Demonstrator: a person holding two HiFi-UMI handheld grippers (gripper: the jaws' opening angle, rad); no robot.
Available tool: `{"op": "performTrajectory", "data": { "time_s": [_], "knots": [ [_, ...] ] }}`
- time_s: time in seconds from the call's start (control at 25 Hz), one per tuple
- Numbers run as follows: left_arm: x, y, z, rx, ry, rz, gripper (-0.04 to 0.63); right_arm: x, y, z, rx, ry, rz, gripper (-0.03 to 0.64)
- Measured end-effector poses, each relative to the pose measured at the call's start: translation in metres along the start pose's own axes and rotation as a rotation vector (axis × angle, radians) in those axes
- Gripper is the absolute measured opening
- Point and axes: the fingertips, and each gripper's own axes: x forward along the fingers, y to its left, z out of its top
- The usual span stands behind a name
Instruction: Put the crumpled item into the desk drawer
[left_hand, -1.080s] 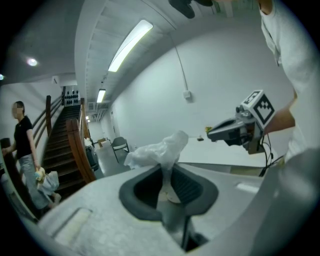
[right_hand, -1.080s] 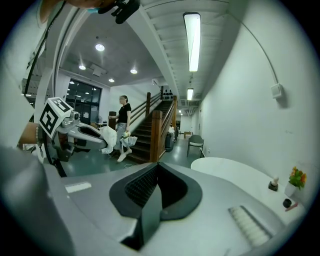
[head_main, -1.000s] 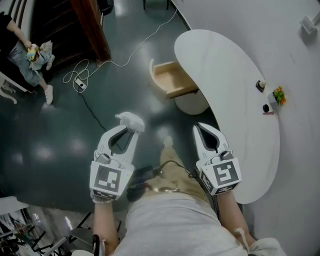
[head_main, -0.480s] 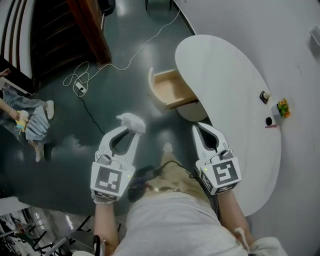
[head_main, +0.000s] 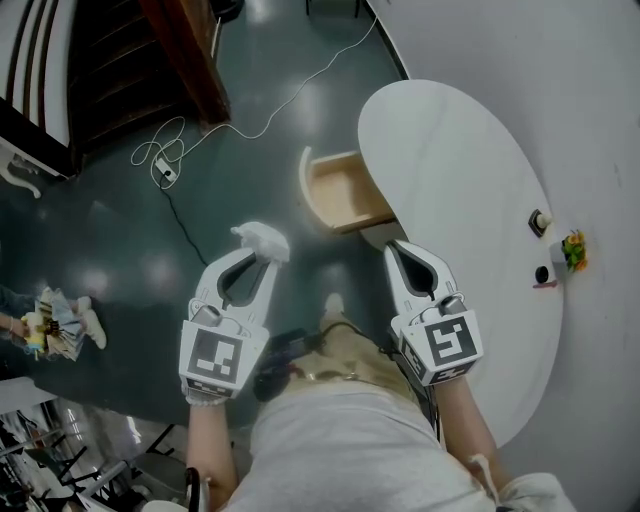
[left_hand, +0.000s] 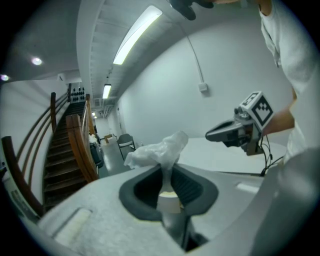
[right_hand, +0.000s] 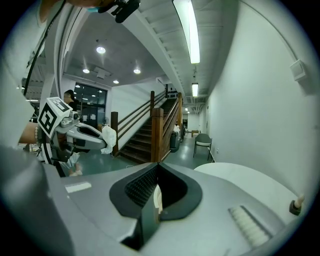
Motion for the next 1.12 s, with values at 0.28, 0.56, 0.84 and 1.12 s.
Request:
{"op": "performTrajectory", "data": {
  "time_s": [0.28,0.56,0.84,1.12],
  "knots": [
    [0.028,0.016,0.008,-0.019,0.014,0.017,0.048,0.026,-0.024,0.005,0.003,0.007,0.023,0.005],
    [0.058,0.026,0.015,-0.012,0.013,0.012,0.048,0.046,-0.050,0.006,0.004,0.011,0.032,0.005],
    [0.077,0.033,0.018,-0.017,0.023,0.023,0.048,0.057,-0.070,0.000,0.025,0.033,0.029,0.005],
    [0.082,0.037,0.019,-0.023,0.038,0.028,0.048,0.061,-0.078,-0.005,0.037,0.044,0.031,0.005]
  ]
}}
